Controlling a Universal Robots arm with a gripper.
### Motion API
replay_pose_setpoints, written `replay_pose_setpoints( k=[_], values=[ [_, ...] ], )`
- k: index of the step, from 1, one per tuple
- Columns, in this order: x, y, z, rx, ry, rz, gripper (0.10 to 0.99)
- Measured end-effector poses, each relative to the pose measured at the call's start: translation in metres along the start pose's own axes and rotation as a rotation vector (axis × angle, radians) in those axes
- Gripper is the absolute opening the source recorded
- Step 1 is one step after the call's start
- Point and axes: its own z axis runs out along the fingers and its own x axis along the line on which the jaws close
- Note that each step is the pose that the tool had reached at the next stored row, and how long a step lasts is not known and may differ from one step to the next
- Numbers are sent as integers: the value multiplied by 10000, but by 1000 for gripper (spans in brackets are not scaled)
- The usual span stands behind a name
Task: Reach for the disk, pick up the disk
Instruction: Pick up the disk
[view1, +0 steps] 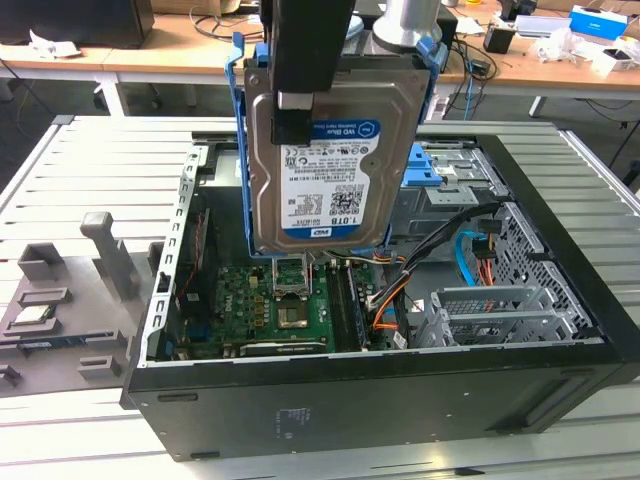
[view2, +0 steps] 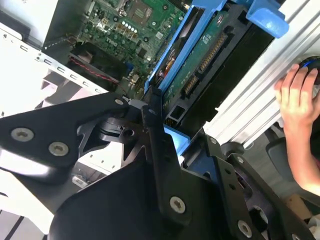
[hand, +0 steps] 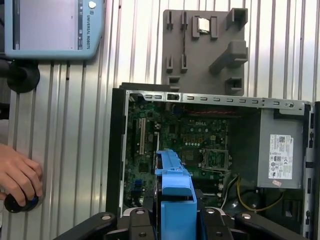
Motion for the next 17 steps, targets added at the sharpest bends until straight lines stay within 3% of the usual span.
replay_pose_setpoints(
  k=[3, 8, 12, 17],
  values=[
    [61, -85, 85, 0, 1, 1, 369],
    [95, -184, 163, 0, 0, 1, 369],
    [132, -357, 308, -1, 0, 0, 369],
    [150, -533, 363, 1, 0, -1, 369]
  ],
)
